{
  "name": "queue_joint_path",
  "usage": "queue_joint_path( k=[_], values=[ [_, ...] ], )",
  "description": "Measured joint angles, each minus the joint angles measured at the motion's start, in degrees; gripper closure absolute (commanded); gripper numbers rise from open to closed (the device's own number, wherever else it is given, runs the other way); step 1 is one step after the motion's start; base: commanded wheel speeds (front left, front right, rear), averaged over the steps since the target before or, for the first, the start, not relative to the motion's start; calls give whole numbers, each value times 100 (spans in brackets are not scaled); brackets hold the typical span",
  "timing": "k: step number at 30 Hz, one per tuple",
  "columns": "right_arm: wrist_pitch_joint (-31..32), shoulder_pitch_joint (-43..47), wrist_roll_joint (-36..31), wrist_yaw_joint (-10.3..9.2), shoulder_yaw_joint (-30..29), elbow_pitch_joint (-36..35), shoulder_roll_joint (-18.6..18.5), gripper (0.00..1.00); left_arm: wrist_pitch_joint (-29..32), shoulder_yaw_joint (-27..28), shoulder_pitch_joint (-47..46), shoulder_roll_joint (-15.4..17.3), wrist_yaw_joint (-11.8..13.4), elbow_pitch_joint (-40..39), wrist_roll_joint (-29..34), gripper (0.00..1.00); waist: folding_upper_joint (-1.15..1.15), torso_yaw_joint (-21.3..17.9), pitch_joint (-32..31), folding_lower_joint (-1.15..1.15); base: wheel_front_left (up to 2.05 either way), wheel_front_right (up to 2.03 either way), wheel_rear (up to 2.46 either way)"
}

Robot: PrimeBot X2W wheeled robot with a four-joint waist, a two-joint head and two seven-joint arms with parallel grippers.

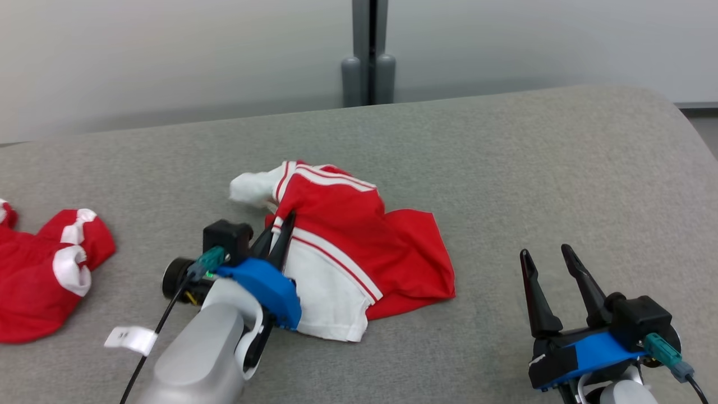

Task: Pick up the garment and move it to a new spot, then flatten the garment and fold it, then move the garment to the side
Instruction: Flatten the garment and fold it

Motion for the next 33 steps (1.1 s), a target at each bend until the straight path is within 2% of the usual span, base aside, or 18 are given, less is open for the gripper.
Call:
queue_joint_path(
  k=[10,17,18,19,25,33],
  values=[
    [92,203,1,0,-51,-51,1,0,-24,570,1588,612,545,-1348,-99,100,0,464,-244,0,0,0,0],
    [135,212,1,0,-68,-90,-1,0,-25,825,2738,730,934,-2104,-308,100,0,620,-216,0,0,0,0],
    [142,214,1,0,-53,-88,1,0,-24,838,2836,743,966,-2164,-322,91,0,630,-220,0,0,0,0],
    [143,217,1,0,-54,-83,1,0,-24,857,2902,749,1017,-2252,-322,2,0,644,-230,0,0,0,0],
    [159,275,1,0,-43,-58,0,0,-24,1370,2995,740,1252,-3149,45,0,0,696,-332,0,0,0,0],
    [183,313,0,0,-74,-57,1,0,-31,2381,3238,559,1284,-4256,779,0,0,694,-450,0,0,0,0]
  ],
)
